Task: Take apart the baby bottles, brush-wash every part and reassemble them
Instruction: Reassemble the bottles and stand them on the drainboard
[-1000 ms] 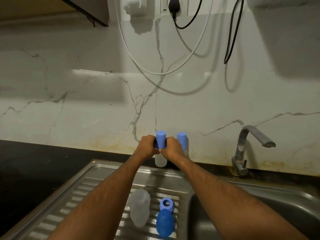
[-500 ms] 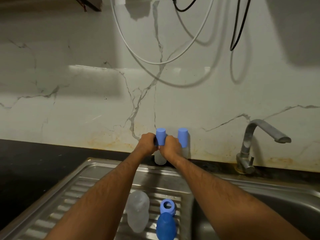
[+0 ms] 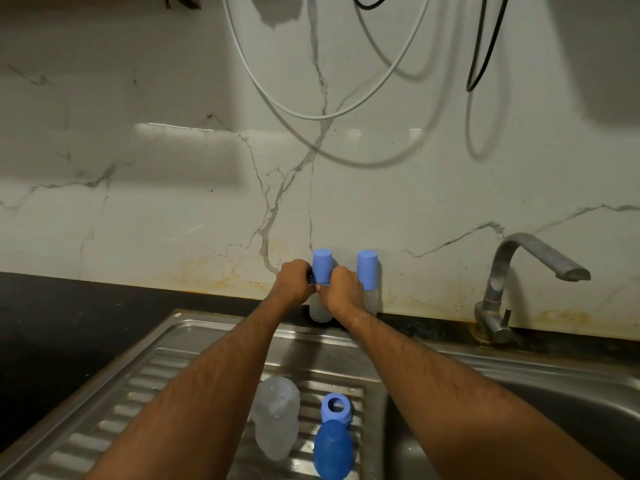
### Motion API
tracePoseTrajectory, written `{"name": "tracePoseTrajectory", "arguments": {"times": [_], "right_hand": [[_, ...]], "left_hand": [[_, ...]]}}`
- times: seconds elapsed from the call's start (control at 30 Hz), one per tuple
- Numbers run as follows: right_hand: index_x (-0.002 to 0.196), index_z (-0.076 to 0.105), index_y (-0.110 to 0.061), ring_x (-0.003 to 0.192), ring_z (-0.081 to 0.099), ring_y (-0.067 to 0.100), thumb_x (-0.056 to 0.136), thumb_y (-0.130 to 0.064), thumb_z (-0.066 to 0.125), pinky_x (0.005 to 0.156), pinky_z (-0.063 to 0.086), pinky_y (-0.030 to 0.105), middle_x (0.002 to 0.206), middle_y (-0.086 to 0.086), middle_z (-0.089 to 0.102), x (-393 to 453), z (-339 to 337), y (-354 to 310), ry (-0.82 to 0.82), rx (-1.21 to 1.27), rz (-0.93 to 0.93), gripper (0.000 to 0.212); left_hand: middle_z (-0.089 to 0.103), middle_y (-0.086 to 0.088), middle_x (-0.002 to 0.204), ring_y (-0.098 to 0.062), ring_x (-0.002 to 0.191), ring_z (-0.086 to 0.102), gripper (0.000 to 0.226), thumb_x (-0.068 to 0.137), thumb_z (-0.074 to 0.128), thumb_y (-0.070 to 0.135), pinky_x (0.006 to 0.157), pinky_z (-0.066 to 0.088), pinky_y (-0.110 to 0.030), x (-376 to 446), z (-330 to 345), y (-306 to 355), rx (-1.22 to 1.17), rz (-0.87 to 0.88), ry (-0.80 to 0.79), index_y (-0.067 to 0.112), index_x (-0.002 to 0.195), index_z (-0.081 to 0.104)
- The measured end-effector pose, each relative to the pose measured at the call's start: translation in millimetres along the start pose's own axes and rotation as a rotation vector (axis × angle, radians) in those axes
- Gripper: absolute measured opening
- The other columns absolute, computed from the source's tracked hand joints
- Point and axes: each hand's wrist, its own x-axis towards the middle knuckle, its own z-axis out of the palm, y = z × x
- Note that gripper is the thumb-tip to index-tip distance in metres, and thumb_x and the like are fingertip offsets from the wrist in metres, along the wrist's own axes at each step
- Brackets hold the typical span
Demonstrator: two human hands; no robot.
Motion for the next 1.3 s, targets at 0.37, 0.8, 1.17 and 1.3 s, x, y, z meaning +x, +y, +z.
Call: {"name": "tracePoseTrajectory", "arguments": {"times": [0.37,0.8,1.17,1.3], "right_hand": [[0.117,0.063,-0.007,0.09,0.051,0.013,0.096,-0.025,0.07,0.076,0.039,0.024,0.115,0.008,0.068,-6,-4,-2,0.012,-0.024,0.022,0.028],[0.12,0.061,-0.008,0.108,0.062,0.023,0.094,-0.032,0.073,0.076,0.042,0.026,0.114,0.006,0.066,-40,-35,-12,-0.019,0.009,0.023,0.037],[0.106,0.068,-0.009,0.095,0.068,0.023,0.086,-0.024,0.081,0.082,0.059,0.037,0.099,0.007,0.072,-108,-63,-21,-0.055,-0.006,-0.019,0.028],[0.108,0.066,-0.009,0.1,0.067,0.023,0.087,-0.014,0.078,0.083,0.057,0.034,0.103,0.007,0.069,-133,-68,-14,-0.097,-0.11,-0.053,0.025]], "left_hand": [[0.071,-0.013,0.113,-0.026,0.101,0.068,0.045,0.083,0.082,0.022,0.093,0.056,-0.039,-10,-3,-1,-0.044,-0.061,-0.001,0.002,0.119,0.065],[0.071,-0.01,0.111,-0.022,0.1,0.068,0.045,0.08,0.084,0.016,0.092,0.055,-0.033,-51,-47,10,-0.06,-0.135,0.028,0.005,0.12,0.065],[0.073,-0.01,0.107,-0.022,0.098,0.069,0.046,0.078,0.085,0.017,0.092,0.055,-0.034,-126,-85,39,-0.056,-0.123,0.024,0.004,0.119,0.067],[0.074,-0.008,0.101,-0.02,0.095,0.07,0.042,0.078,0.085,0.014,0.093,0.056,-0.035,-156,-93,39,-0.039,-0.141,-0.008,0.005,0.116,0.069]]}}
